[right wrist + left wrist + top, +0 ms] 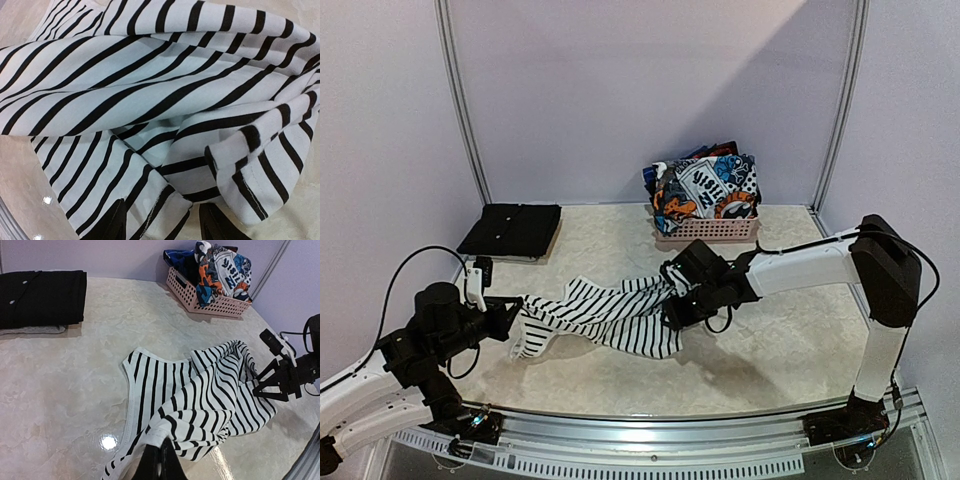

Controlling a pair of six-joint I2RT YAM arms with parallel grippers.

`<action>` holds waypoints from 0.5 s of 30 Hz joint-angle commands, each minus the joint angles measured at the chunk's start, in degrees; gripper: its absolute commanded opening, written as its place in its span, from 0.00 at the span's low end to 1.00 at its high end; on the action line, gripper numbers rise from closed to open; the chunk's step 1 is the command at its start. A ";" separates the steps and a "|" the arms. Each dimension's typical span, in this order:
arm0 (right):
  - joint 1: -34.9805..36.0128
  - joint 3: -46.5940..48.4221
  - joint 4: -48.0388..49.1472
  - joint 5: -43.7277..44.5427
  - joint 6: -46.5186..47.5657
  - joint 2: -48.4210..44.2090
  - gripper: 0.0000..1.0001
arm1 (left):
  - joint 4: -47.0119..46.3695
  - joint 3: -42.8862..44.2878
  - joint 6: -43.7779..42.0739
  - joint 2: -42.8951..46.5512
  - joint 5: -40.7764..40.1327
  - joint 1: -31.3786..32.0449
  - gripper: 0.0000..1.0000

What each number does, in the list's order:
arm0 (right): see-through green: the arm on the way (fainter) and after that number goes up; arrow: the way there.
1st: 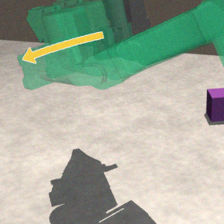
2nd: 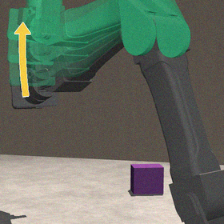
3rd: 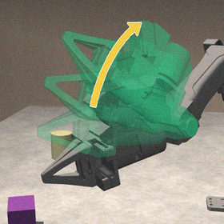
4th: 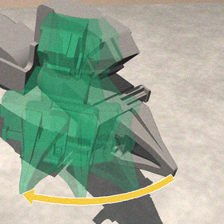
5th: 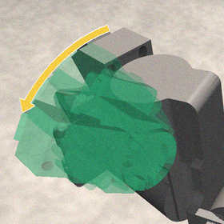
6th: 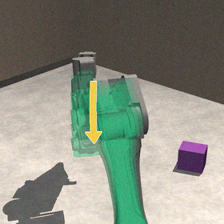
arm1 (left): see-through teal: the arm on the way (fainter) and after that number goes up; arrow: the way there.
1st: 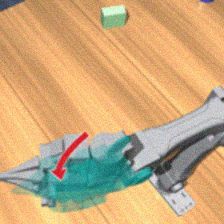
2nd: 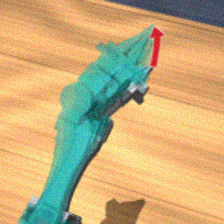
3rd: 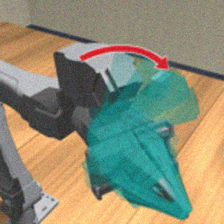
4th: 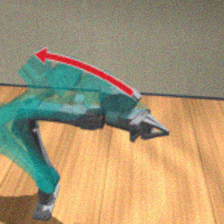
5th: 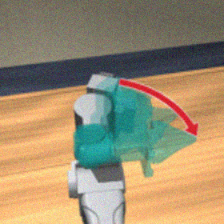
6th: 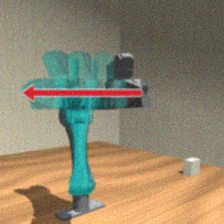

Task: Fold and stack the mixed laundry pile
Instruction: Flatten out the crumpled tank top at the center of the board.

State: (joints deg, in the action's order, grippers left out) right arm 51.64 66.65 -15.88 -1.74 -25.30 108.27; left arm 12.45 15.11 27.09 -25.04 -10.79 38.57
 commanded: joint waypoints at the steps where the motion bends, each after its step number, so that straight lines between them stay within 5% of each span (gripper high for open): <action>1: 0.06 1.58 -1.56 1.46 -0.12 -0.40 0.51 | -0.23 -0.70 -0.06 -0.09 -0.33 -0.25 0.00; 15: 0.94 1.85 -5.51 5.47 -2.15 -3.81 0.56 | -0.06 -0.61 -0.27 0.00 -0.65 -0.25 0.00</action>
State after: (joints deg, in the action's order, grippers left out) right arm 52.18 67.13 -20.32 1.37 -26.55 106.28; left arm 12.45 15.11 27.09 -25.04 -10.96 38.57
